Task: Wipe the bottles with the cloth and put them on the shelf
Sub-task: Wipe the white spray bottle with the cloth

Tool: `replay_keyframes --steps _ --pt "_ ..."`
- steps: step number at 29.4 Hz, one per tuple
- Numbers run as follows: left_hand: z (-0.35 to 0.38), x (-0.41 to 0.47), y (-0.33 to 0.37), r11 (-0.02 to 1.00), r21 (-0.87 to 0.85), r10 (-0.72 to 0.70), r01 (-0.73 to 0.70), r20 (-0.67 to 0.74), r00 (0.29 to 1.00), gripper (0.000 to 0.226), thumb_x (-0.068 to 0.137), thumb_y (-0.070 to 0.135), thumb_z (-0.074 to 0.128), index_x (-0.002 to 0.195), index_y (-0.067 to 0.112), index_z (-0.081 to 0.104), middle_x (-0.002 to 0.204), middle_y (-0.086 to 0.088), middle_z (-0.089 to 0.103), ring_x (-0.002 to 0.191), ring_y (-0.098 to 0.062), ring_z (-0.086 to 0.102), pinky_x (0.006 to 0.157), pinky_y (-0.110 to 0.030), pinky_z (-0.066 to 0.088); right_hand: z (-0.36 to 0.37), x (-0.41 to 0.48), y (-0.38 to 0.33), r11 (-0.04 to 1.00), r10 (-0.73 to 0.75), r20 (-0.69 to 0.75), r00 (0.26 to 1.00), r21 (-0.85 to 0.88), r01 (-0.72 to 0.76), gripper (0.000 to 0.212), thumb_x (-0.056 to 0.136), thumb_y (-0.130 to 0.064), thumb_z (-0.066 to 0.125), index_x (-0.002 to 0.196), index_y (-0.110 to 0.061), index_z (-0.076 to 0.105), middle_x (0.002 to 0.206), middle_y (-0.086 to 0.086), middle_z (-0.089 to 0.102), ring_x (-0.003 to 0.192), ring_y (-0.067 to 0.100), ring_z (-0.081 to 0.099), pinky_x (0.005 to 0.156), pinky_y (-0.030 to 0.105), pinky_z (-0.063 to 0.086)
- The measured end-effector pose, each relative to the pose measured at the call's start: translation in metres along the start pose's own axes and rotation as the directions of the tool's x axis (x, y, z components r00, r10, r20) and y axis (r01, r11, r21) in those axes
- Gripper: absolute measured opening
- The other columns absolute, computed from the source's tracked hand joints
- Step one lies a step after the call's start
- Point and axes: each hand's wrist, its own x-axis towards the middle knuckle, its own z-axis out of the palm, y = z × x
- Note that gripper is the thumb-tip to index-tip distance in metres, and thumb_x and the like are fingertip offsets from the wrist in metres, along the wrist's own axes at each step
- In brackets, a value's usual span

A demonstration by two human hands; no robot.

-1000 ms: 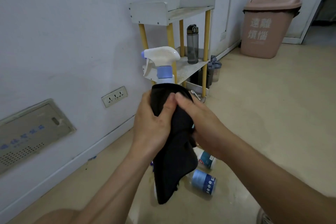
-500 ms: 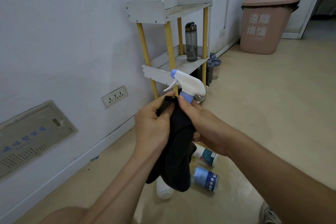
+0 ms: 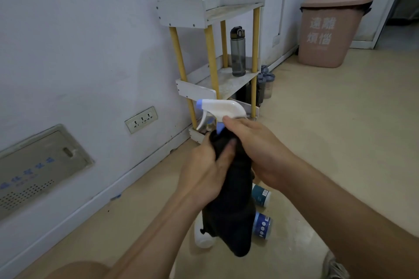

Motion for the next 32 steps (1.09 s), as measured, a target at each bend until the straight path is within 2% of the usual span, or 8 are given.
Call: replay_keyframes --steps 4,10,13,16,19,22,26,32 --pt "-0.012 0.01 0.011 0.983 -0.088 -0.18 0.161 -0.299 0.937 0.034 0.103 0.033 0.04 0.085 0.013 0.06 0.076 0.005 0.062 0.081 -0.024 0.061 0.069 -0.033 0.043 -0.008 -0.003 -0.001 0.999 0.0 0.133 0.991 -0.041 0.006 0.028 0.098 -0.041 0.056 0.117 -0.027 0.068 0.109 -0.005 0.074 0.097 0.008 0.07 0.073 0.018 0.054" --pt "-0.007 0.005 0.015 0.973 -0.174 -0.2 0.15 -0.318 0.927 0.031 0.097 0.032 0.055 0.068 0.022 0.058 0.066 0.006 0.061 0.07 -0.02 0.058 0.062 -0.034 0.041 -0.01 -0.004 -0.004 0.997 -0.004 0.136 0.991 -0.071 0.014 0.03 0.092 -0.046 0.062 0.104 -0.021 0.075 0.095 -0.007 0.077 0.084 0.002 0.072 0.064 0.014 0.053" --pt "-0.004 0.004 0.019 0.917 -0.385 -0.228 0.106 -0.286 0.931 0.028 0.093 0.038 0.062 0.073 0.019 0.068 0.072 0.0 0.071 0.07 -0.014 0.063 0.069 -0.041 0.052 -0.017 0.0 -0.008 0.996 -0.061 0.068 0.996 -0.066 0.065 0.03 0.088 -0.045 0.068 0.101 -0.02 0.078 0.096 -0.006 0.077 0.092 0.006 0.072 0.075 0.018 0.054" --pt "-0.002 0.0 0.021 0.864 -0.499 -0.163 0.067 -0.151 0.975 0.01 0.087 0.041 0.068 0.084 0.032 0.07 0.084 0.015 0.074 0.084 -0.001 0.069 0.076 -0.034 0.054 -0.023 0.002 -0.014 0.999 -0.038 0.0 0.999 -0.013 0.038 0.031 0.086 -0.042 0.07 0.1 -0.015 0.077 0.095 -0.001 0.077 0.09 0.011 0.073 0.07 0.021 0.054" --pt "0.011 -0.011 0.013 0.941 -0.339 0.019 -0.014 0.014 1.0 0.053 0.069 0.057 0.072 0.118 0.052 0.054 0.12 0.021 0.061 0.113 0.003 0.056 0.091 -0.026 0.048 -0.027 0.0 -0.022 0.987 -0.036 -0.085 0.996 0.156 0.049 0.029 0.09 -0.036 0.067 0.095 -0.008 0.074 0.091 0.007 0.076 0.079 0.016 0.071 0.065 0.025 0.057" --pt "0.02 -0.012 0.005 0.915 -0.391 -0.076 0.096 0.067 0.995 0.08 0.057 0.062 0.079 0.127 0.039 0.048 0.121 0.017 0.063 0.112 -0.005 0.061 0.096 -0.039 0.051 -0.03 0.0 -0.025 0.963 -0.113 -0.173 0.978 0.223 0.15 0.03 0.092 -0.036 0.065 0.086 -0.008 0.074 0.081 0.006 0.074 0.071 0.013 0.069 0.062 0.022 0.056" --pt "0.006 -0.008 0.002 0.808 -0.545 -0.088 0.225 0.266 0.96 0.055 0.075 0.056 0.073 0.117 0.023 0.064 0.11 0.001 0.073 0.106 -0.017 0.068 0.098 -0.049 0.051 -0.036 -0.002 -0.027 0.952 -0.096 -0.206 0.974 0.265 0.15 0.032 0.093 -0.041 0.061 0.084 -0.012 0.072 0.079 0.0 0.076 0.068 0.007 0.071 0.059 0.018 0.056" --pt "-0.008 -0.004 0.02 0.749 -0.654 -0.086 0.106 0.063 0.994 0.012 0.092 0.028 0.057 0.096 0.031 0.068 0.086 0.016 0.075 0.085 0.0 0.07 0.069 -0.013 0.053 -0.012 -0.003 -0.008 0.977 -0.057 -0.073 0.996 0.2 0.07 0.044 0.094 -0.047 0.058 0.105 -0.007 0.073 0.1 0.011 0.076 0.097 0.023 0.071 0.09 0.037 0.057"
